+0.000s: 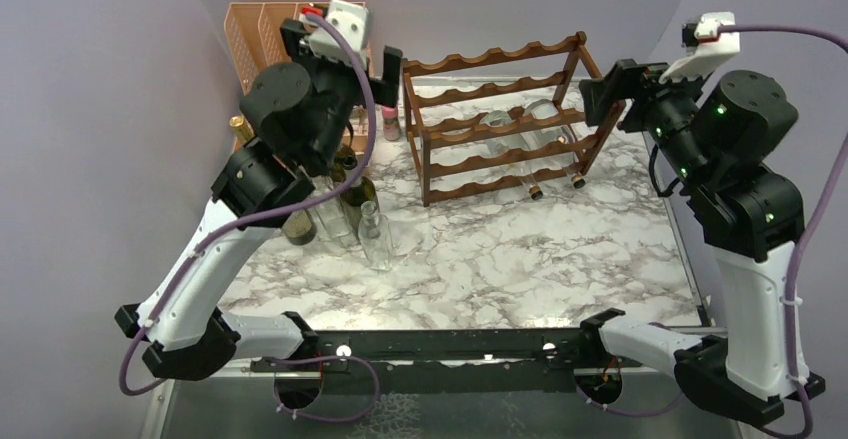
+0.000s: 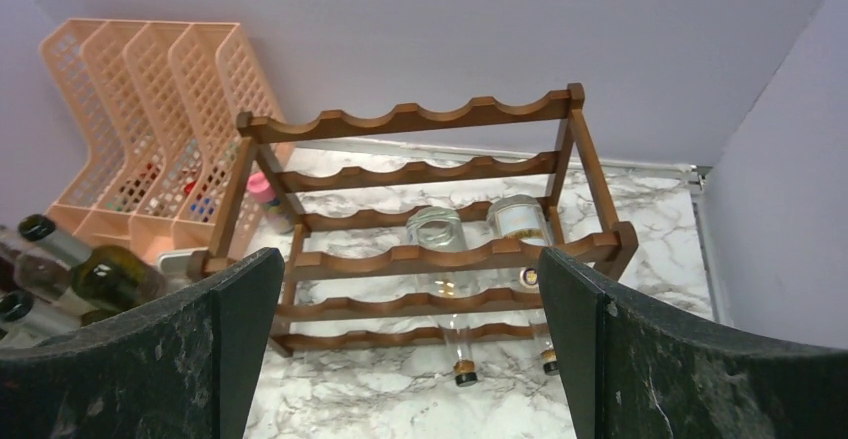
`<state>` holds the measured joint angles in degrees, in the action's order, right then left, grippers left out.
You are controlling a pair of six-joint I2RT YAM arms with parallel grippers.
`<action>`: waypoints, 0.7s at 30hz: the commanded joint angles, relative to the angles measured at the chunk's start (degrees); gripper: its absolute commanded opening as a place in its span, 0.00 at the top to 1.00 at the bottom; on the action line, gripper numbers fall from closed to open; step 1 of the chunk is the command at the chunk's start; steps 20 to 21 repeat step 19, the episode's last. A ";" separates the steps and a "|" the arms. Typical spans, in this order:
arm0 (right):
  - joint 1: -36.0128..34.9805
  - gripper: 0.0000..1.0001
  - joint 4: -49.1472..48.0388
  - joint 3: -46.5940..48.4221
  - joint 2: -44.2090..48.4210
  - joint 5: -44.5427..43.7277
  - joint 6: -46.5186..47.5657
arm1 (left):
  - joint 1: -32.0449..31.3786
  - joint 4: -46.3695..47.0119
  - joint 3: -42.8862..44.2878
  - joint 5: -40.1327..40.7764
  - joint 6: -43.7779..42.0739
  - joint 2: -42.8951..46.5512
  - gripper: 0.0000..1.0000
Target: Take the wine bottle off the wine rack
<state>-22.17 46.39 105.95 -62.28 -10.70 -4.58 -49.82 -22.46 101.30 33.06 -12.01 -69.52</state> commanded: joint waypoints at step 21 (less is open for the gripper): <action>-0.05 0.00 -14.82 -0.72 2.29 -2.69 4.54 | 33.22 4.05 -1.84 -24.12 13.06 5.30 0.01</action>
